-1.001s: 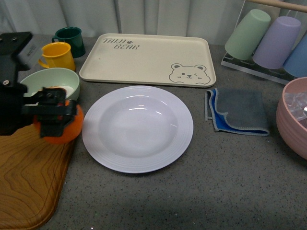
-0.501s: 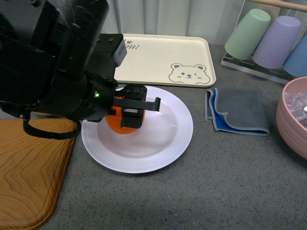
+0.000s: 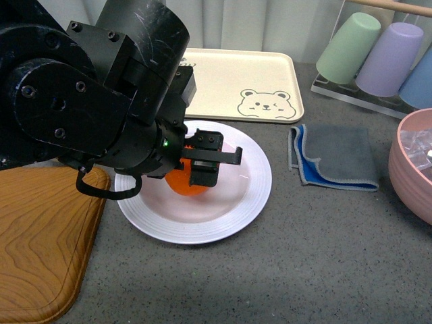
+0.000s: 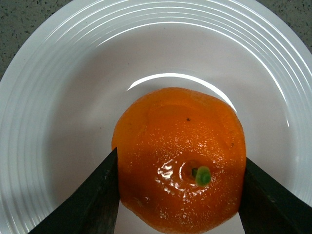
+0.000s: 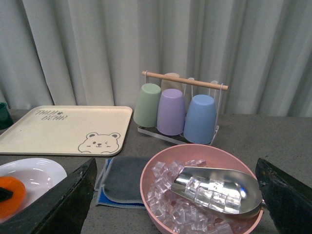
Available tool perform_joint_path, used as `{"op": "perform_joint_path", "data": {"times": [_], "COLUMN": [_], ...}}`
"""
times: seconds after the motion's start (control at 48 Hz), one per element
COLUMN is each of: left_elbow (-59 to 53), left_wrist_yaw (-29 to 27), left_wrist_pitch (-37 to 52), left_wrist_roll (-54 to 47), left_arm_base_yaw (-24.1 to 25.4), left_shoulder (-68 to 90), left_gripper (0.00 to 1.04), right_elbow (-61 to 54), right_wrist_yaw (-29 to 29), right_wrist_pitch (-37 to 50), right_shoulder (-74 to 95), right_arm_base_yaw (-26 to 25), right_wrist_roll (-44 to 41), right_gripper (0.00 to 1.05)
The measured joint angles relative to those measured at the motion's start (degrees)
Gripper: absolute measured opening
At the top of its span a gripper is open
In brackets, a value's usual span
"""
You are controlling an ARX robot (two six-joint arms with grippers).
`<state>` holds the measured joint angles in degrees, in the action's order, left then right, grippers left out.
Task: Place orange and plate with both arms
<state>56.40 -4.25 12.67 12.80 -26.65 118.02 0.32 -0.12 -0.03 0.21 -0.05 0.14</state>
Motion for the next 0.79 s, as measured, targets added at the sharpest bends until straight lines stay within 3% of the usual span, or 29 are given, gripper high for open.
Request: {"op": "perform_joint_path", "data": {"times": [0.125, 0.355, 0.396, 0.709, 0.73, 0.792], "left_elbow": [0.85, 0.81, 0.26, -7.61, -8.33, -16.2], "left_wrist_yaw": [-0.26, -0.28, -0.76, -0.7, -2.69, -14.12], "left_wrist_pitch": [-0.17, -0.39, -0.42, 2.75, 5.25, 30.32], "left_wrist_roll": [0.11, 0.44, -0.02, 0.59, -0.22, -5.7], "left_arm_base_yaw": [0.02, 0.26, 0.35, 3.02, 2.95, 3.45], "left_shoulder": [0.81, 0.44, -0.39, -13.51, -13.27, -10.71], "left_gripper": [0.57, 0.98, 1.0, 0.98, 0.96, 0.82], "right_elbow": [0.0, 0.0, 0.0, 0.0, 0.0, 0.0], "right_wrist_yaw": [0.0, 0.0, 0.0, 0.02, 0.02, -0.04], "right_wrist_pitch": [0.0, 0.0, 0.0, 0.0, 0.0, 0.0], "right_shoulder": [0.0, 0.0, 0.0, 0.0, 0.0, 0.0], "right_arm_base_yaw": [0.0, 0.0, 0.0, 0.0, 0.0, 0.0], "right_wrist_roll": [0.0, 0.0, 0.0, 0.0, 0.0, 0.0], "right_gripper": [0.95, 0.95, 0.95, 0.95, 0.95, 0.95]}}
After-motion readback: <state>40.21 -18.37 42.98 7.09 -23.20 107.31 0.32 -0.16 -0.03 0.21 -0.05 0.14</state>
